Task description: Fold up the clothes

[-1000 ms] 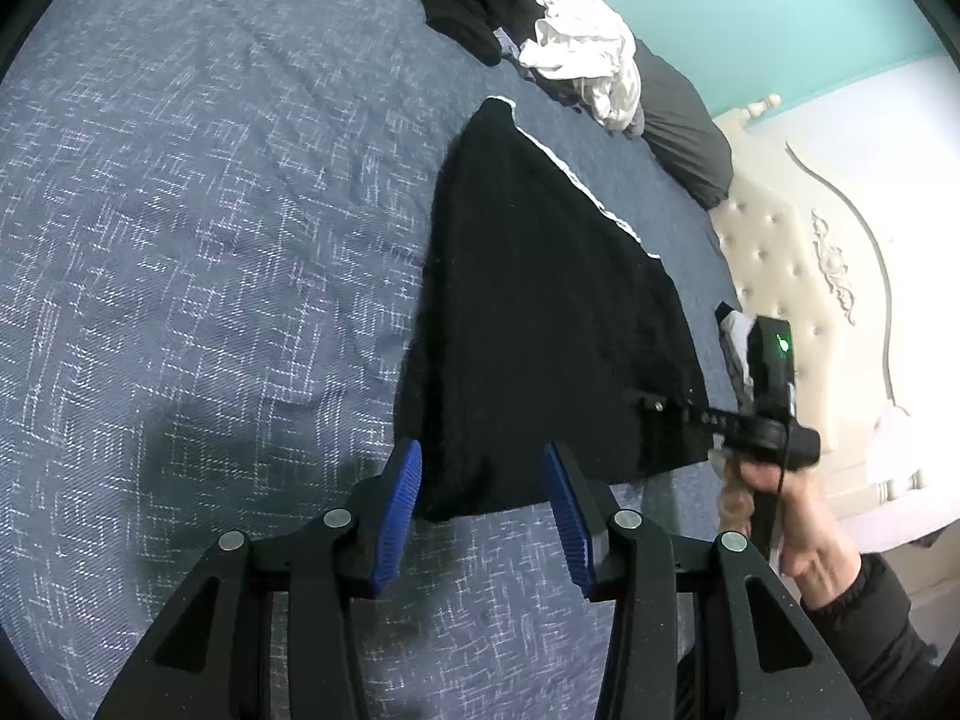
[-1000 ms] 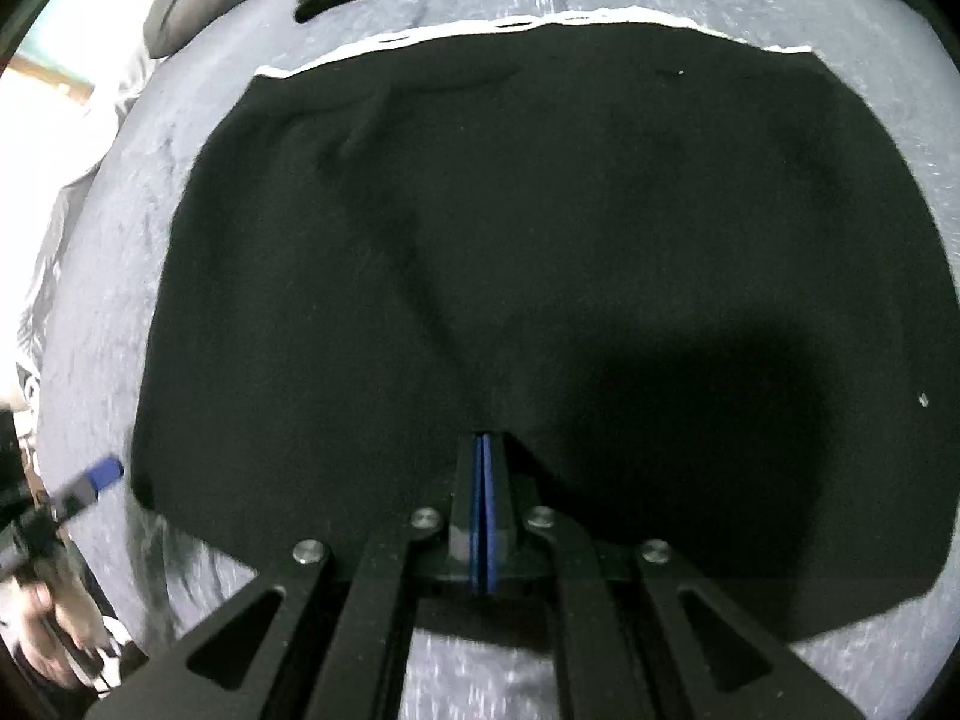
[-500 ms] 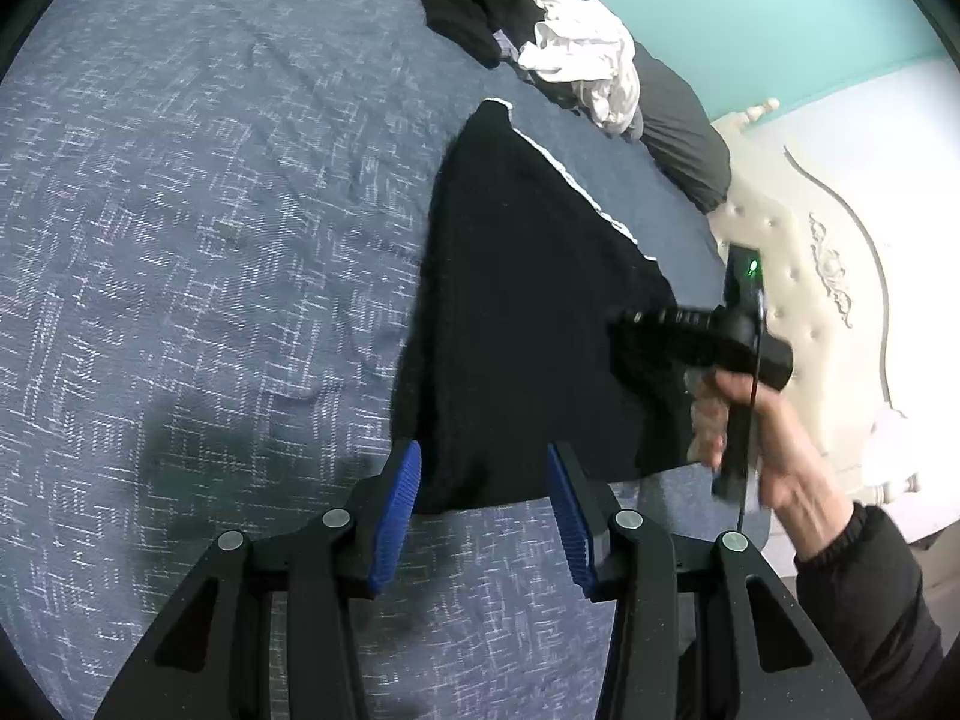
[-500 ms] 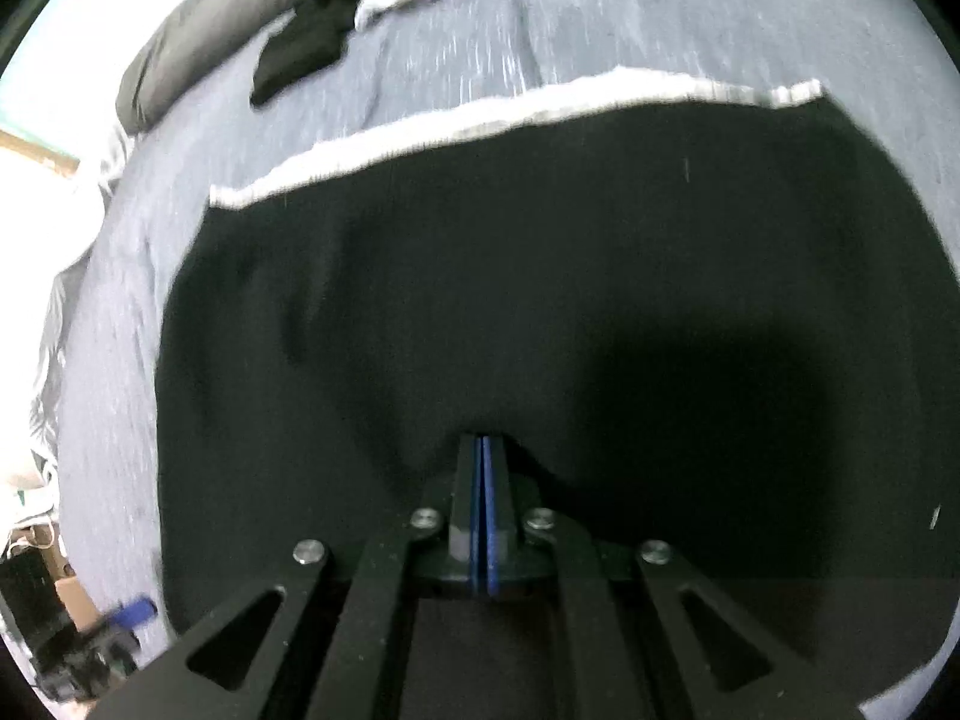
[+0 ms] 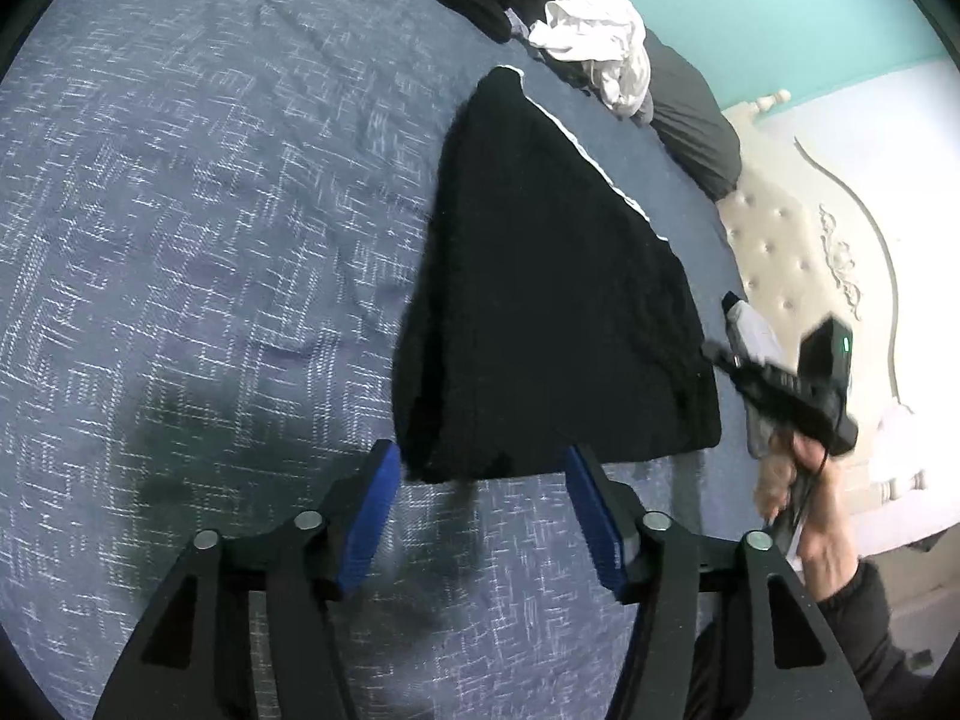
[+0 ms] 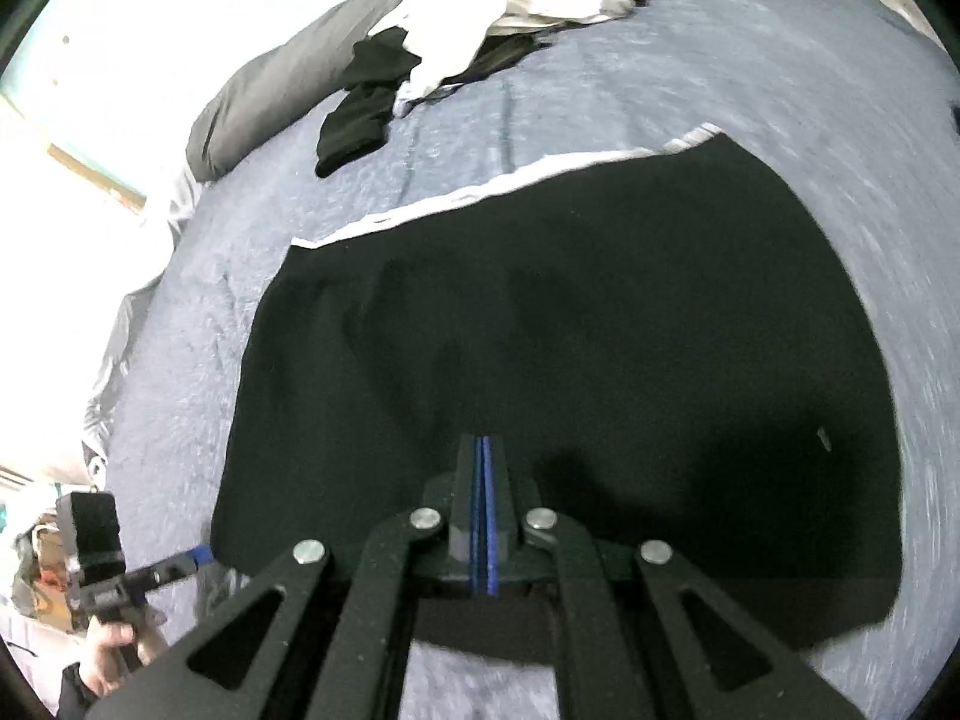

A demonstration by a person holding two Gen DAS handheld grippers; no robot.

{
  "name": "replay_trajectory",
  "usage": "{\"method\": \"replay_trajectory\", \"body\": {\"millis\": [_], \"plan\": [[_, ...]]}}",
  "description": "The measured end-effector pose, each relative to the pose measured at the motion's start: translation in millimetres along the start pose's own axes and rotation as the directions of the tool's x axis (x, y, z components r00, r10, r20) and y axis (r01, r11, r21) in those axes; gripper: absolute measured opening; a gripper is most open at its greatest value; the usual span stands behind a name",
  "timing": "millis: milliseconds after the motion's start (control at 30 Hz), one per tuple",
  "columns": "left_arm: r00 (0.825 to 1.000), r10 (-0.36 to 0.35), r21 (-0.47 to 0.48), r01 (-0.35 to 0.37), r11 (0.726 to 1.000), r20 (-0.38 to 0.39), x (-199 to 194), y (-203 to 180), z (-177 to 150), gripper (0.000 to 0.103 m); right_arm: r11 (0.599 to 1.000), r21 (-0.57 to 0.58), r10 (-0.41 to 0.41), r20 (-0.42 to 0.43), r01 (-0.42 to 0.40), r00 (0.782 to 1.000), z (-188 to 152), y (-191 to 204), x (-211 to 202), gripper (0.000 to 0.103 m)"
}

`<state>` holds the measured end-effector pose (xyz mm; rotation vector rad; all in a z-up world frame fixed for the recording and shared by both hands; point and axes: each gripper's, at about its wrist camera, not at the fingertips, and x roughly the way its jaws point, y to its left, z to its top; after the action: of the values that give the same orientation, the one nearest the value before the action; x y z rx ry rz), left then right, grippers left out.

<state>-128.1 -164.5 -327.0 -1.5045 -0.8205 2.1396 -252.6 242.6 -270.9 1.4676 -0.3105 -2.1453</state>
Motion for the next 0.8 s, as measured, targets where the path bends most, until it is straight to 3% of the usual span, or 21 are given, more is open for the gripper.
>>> {"method": "replay_trajectory", "body": {"millis": [300,567,800], "plan": [[1.000,0.018,-0.056,-0.018,0.998,-0.009,20,3,-3,0.065,0.995,0.085,0.047,0.073,-0.054,0.996,-66,-47,-30,0.001],[1.000,0.021,-0.104,-0.019,0.994,0.017,29,6,3,0.065,0.990,0.106,0.083,0.117,-0.095,0.990,-85,-64,-35,0.001],[1.000,0.029,-0.079,-0.028,0.996,0.012,39,-4,9,0.063,0.984,0.148,0.076,0.155,-0.099,0.985,-91,-82,-36,0.001]]}}
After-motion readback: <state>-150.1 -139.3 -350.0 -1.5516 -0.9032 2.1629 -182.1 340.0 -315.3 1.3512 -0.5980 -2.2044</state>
